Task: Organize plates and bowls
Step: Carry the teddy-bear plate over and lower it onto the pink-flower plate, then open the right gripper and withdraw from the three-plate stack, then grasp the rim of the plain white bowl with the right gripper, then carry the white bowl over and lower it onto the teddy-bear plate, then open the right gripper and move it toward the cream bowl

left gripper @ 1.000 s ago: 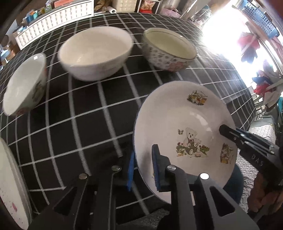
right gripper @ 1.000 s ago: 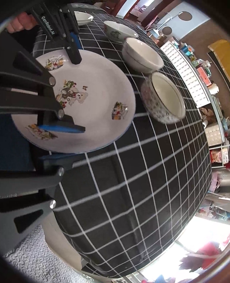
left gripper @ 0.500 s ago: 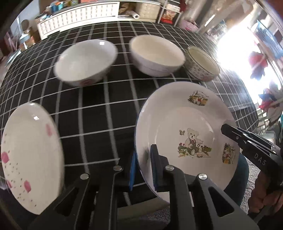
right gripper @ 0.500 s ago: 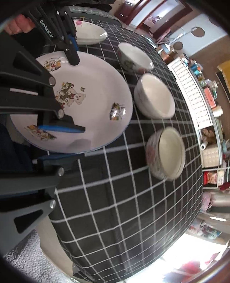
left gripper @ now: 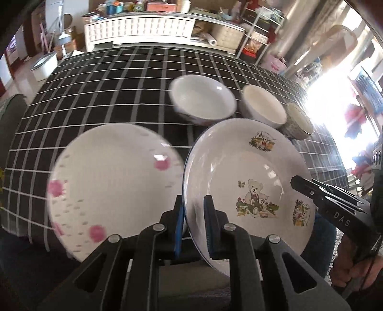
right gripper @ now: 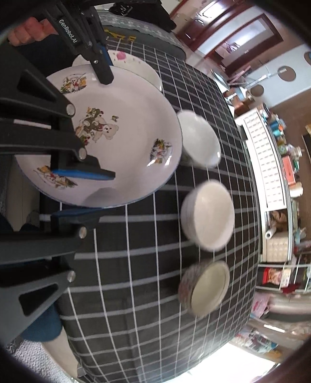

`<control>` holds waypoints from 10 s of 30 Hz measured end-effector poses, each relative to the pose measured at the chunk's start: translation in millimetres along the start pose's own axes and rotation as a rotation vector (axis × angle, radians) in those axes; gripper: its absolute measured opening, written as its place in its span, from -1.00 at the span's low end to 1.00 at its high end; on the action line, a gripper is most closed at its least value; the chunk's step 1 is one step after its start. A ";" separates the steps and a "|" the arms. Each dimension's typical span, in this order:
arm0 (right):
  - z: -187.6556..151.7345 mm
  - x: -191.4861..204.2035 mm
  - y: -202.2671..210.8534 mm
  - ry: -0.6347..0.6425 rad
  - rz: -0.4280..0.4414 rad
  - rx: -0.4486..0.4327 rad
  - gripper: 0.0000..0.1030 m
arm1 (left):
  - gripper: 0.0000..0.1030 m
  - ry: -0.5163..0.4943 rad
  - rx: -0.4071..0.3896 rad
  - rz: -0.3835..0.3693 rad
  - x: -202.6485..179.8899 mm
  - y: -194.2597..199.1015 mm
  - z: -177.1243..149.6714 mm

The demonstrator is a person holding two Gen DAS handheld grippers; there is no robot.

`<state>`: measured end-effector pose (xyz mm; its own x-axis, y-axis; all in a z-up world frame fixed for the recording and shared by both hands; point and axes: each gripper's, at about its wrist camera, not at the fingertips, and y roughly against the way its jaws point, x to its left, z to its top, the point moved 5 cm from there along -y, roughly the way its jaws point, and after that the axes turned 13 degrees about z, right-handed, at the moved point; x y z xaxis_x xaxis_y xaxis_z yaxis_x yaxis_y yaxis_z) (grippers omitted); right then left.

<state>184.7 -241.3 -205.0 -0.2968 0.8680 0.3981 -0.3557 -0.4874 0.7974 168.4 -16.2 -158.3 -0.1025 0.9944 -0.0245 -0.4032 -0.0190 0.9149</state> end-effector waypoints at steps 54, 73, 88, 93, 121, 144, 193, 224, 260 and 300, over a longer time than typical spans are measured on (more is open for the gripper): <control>5.0 125.7 -114.2 0.129 -0.006 0.209 -0.51 | -0.74 0.189 0.094 0.083 150.5 -34.8 -12.8; 8.3 131.3 -94.8 0.183 0.008 0.149 -0.51 | -0.68 0.135 -0.003 0.140 148.4 -3.0 -3.7; 11.1 123.8 -32.8 0.152 -0.007 -0.030 -0.40 | -0.07 0.049 -0.191 0.118 97.3 59.8 5.9; 11.6 116.9 -10.1 0.170 -0.039 -0.105 0.07 | 0.11 -0.022 -0.230 0.084 69.5 77.5 10.5; 77.6 92.0 39.5 0.249 0.005 -0.226 0.61 | 0.11 -0.148 -0.299 0.074 5.9 79.2 88.3; 117.8 51.8 -68.0 0.255 0.011 -0.104 0.36 | 0.11 -0.186 -0.134 0.010 10.5 -45.6 152.9; 94.1 24.3 -62.5 0.066 -0.026 -0.031 -0.78 | -0.84 -0.118 0.061 -0.113 -2.9 -67.7 108.5; 9.1 6.3 -40.5 -0.037 -0.033 0.024 -0.78 | -0.84 -0.156 0.094 -0.074 -34.5 -46.8 17.3; 16.9 10.7 8.0 0.046 -0.157 -0.061 0.42 | 0.01 -0.162 -0.087 -0.031 -18.0 5.6 40.3; 141.7 -18.8 62.5 0.061 -0.126 0.000 0.48 | 0.19 -0.282 -0.105 0.016 -101.7 46.5 160.6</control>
<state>293.6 -274.6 -98.4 -0.3029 0.9151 0.2661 -0.3939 -0.3745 0.8394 306.1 -101.6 -48.5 0.1416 0.9831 0.1160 -0.4965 -0.0308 0.8675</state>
